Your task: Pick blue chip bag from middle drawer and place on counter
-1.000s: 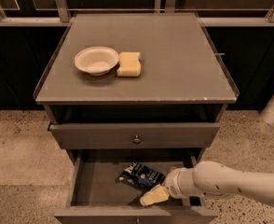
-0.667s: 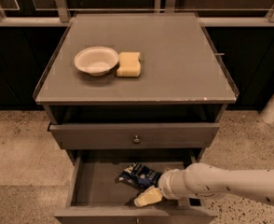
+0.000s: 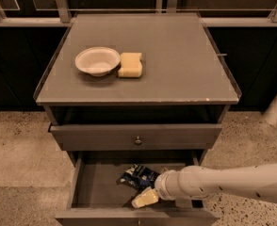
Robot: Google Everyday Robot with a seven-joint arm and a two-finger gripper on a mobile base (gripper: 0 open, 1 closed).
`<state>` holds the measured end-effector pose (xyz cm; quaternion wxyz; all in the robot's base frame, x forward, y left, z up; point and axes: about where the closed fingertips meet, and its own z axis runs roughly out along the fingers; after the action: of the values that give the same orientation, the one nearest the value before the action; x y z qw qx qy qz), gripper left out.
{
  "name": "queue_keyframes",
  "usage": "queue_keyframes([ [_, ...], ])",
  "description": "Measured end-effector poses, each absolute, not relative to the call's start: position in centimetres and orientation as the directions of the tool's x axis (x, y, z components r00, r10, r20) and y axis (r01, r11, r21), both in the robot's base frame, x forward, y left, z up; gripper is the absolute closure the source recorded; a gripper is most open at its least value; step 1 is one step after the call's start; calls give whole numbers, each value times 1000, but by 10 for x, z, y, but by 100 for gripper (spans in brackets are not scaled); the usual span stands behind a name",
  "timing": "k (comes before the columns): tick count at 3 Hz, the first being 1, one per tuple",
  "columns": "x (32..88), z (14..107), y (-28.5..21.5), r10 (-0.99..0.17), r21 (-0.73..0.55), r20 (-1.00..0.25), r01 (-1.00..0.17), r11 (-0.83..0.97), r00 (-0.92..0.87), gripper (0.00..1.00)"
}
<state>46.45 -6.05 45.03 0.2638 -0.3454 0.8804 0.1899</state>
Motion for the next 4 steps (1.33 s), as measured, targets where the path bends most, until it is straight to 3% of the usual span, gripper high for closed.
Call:
queue_keyframes([
  [3,496,400,-66,-542,99,-551,-695,712,-634,0],
  [4,498,398,-65,-547,94,-550,-697,711,-631,16],
])
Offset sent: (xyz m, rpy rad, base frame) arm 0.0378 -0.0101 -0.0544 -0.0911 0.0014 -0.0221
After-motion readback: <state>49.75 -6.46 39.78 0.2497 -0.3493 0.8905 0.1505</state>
